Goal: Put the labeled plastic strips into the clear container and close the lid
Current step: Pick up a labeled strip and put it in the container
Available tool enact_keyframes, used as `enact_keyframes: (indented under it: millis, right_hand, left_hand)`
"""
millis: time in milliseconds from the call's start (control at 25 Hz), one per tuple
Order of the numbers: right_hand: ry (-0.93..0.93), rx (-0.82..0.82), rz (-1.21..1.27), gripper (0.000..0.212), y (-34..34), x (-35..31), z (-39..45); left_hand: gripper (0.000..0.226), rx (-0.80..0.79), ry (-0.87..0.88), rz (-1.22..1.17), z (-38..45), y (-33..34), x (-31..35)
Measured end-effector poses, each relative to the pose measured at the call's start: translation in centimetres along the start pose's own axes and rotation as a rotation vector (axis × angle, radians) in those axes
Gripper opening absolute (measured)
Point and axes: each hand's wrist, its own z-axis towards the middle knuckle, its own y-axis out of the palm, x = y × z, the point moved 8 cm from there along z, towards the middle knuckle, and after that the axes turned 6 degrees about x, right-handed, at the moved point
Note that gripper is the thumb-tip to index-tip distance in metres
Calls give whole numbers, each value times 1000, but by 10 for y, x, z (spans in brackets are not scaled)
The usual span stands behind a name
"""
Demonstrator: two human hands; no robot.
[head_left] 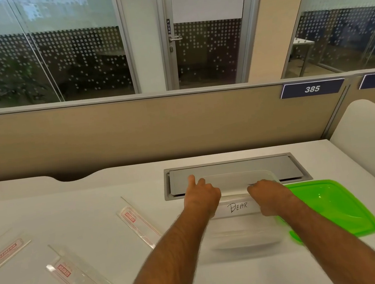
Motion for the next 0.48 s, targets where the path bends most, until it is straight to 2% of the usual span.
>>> enact_keyframes:
  millis: [160, 320, 400, 480]
  right_hand:
    - [26, 133, 70, 40, -28, -2, -11]
    - [104, 390, 204, 45, -73, -14, -28]
    - [111, 564, 307, 53, -96, -27, -38]
    - [100, 637, 391, 67, -112, -48, -46]
  left_hand:
    - [29, 188, 0, -165, -14, -32, -8]
    - [46, 398, -61, -365, -42, -65, -34]
    - [56, 478, -113, -415, -60, -75, -54]
    - [69, 491, -166, -396, -80, -77, -76]
